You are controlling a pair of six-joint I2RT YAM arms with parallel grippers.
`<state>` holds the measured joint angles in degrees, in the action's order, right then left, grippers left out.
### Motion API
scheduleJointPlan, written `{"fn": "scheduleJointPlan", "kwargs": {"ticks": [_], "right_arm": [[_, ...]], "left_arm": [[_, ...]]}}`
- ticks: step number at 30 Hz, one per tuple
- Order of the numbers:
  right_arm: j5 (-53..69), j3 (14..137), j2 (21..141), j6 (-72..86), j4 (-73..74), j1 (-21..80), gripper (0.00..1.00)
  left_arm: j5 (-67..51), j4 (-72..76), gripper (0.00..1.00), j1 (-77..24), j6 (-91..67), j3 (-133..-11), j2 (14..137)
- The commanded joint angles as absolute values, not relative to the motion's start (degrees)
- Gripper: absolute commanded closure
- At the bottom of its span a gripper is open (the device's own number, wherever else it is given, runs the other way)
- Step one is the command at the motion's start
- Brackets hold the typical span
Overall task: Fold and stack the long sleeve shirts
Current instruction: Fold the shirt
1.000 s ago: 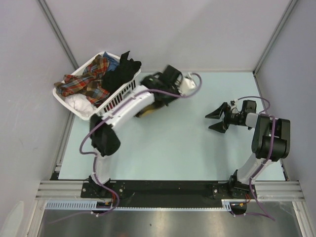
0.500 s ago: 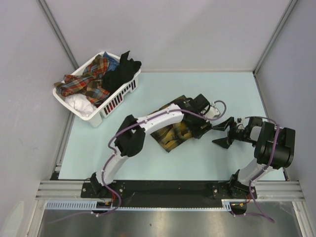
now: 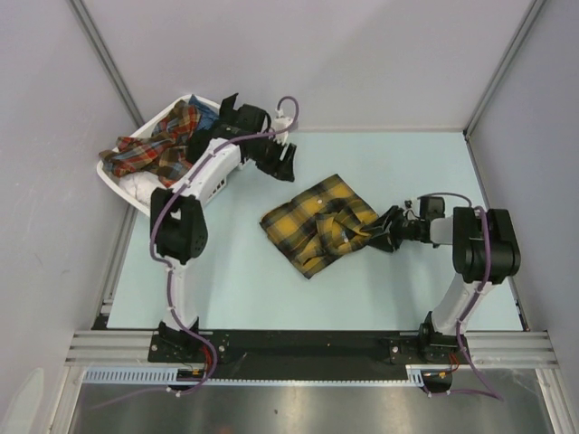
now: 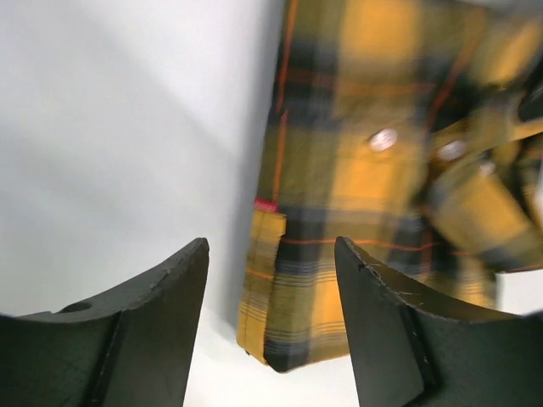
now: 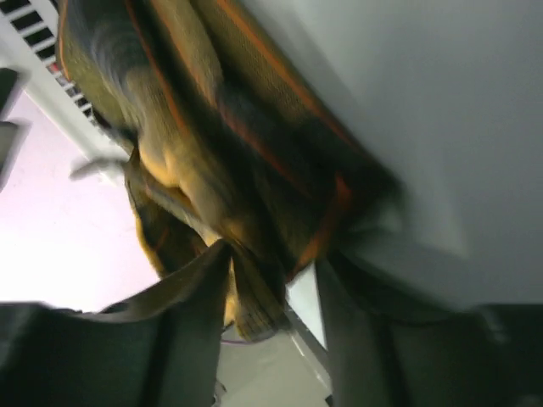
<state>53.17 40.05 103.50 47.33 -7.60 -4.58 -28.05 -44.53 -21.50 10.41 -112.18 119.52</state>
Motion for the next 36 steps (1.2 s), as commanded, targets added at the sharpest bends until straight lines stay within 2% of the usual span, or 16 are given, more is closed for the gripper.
{"fn": "scheduleJointPlan", "kwargs": {"ticks": [1,5,8,9,12,13,14,15,17,18,21,22,27,28,31,36], "right_arm": [[43.43,47.36,108.54,42.57,-2.06,-2.37,0.60],[40.61,56.05,112.40,33.68,6.58,-2.99,0.68],[40.61,63.96,116.79,26.47,10.71,-2.47,0.74],[41.04,68.60,118.11,25.06,11.16,-2.03,0.76],[44.71,78.19,125.31,17.86,16.33,-0.18,0.75],[46.65,86.66,128.03,15.06,21.92,1.74,0.73],[49.45,90.92,131.97,9.03,25.45,3.67,0.69],[51.40,94.79,134.01,4.53,32.80,4.39,0.56],[51.95,107.80,138.23,-7.39,43.28,5.01,0.45],[52.38,111.15,138.69,-10.43,50.20,4.40,0.36],[51.85,116.80,137.20,-16.60,57.80,0.64,0.23],[51.94,116.89,136.24,-17.92,58.96,0.44,0.12],[52.03,109.01,126.84,-18.12,62.67,-7.54,0.09],[53.42,106.29,125.09,-17.58,62.58,-8.08,0.09],[54.14,92.67,116.04,-14.51,59.78,-8.44,0.09],[49.94,73.85,105.75,-11.16,52.74,-5.98,0.11]], "left_arm": [[-29.44,-50.01,0.34,-21.80,13.44,-109.53,125.42],[-34.60,-50.10,0.43,-21.80,12.92,-104.60,126.30],[-38.73,-48.87,0.68,-22.85,11.43,-96.27,123.50],[-40.06,-47.56,0.80,-23.46,10.64,-93.54,122.36],[-45.76,-44.67,0.89,-29.60,7.66,-82.82,116.14],[-47.10,-43.69,0.87,-34.06,5.56,-79.05,114.71],[-48.76,-42.64,0.77,-36.10,4.32,-77.71,113.31],[-50.61,-40.63,0.64,-37.78,1.52,-75.78,110.77],[-51.24,-39.47,0.38,-39.55,0.44,-74.19,108.47],[-52.11,-39.38,0.35,-39.20,-0.52,-72.35,106.11],[-52.73,-40.69,0.33,-35.61,3.85,-70.58,100.05],[-52.73,-40.95,0.33,-32.72,4.56,-70.84,99.06],[-46.16,-44.56,0.30,-24.10,9.57,-86.25,101.94],[-42.40,-44.56,0.24,-23.21,9.75,-88.48,105.52],[-35.89,-46.75,0.17,-21.80,14.67,-99.11,115.17],[-32.26,-50.53,0.17,-21.62,21.79,-112.93,126.81]]}}
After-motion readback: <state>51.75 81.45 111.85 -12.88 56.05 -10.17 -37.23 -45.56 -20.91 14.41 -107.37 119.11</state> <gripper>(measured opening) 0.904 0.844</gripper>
